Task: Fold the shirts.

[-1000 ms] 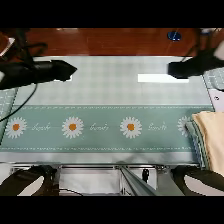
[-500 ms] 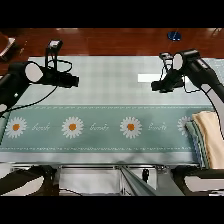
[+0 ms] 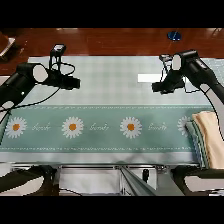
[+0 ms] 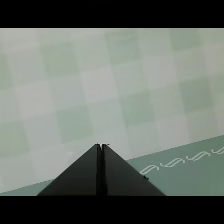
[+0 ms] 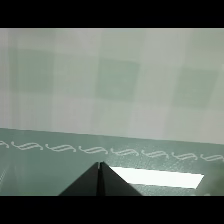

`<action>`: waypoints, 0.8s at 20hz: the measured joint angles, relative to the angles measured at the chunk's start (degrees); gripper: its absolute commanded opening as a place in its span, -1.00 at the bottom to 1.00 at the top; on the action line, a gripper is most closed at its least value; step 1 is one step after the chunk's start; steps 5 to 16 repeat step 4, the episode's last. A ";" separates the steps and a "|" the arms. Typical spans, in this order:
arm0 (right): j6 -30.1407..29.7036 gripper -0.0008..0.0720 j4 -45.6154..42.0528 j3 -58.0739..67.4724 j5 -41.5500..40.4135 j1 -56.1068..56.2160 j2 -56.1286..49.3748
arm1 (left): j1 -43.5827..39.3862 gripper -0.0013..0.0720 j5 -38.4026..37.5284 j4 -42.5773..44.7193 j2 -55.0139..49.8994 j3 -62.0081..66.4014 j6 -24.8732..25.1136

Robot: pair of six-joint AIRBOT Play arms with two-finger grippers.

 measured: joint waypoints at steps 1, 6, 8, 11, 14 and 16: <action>0.00 -0.91 0.00 0.00 0.00 0.00 0.00 | 0.00 -0.91 0.02 0.02 -0.11 0.02 0.00; 0.00 -0.91 -0.02 0.00 0.04 0.00 0.00 | 0.00 -0.91 0.00 0.02 -0.35 0.02 -0.02; 0.00 -0.91 -0.02 0.00 0.04 0.00 0.00 | 0.00 -0.91 0.00 0.02 -0.35 0.02 -0.02; 0.00 -0.91 -0.02 0.00 0.04 0.00 0.00 | 0.00 -0.91 0.00 0.02 -0.35 0.02 -0.02; 0.00 -0.91 -0.02 0.00 0.04 0.00 0.00 | 0.00 -0.91 0.00 0.02 -0.35 0.02 -0.02; 0.00 -0.91 -0.02 0.00 0.04 0.00 0.00 | 0.00 -0.91 0.00 0.02 -0.35 0.02 -0.02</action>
